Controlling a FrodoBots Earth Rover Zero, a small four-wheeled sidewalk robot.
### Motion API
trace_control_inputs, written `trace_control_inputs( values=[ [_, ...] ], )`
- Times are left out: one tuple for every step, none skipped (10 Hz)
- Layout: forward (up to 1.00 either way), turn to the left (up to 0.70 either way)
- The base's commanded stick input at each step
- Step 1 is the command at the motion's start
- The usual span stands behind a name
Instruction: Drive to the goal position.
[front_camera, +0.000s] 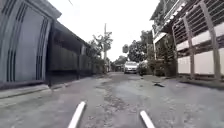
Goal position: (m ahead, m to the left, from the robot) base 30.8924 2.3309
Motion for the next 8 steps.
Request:
trace_control_inputs(
  values=[
    [0.85,-0.15],
    [0.85,-0.34],
    [0.85,-0.34],
    [0.85,0.0],
    [0.85,0.03],
    [0.85,0.05],
    [0.85,0.06],
    [0.85,0.07]
  ],
)
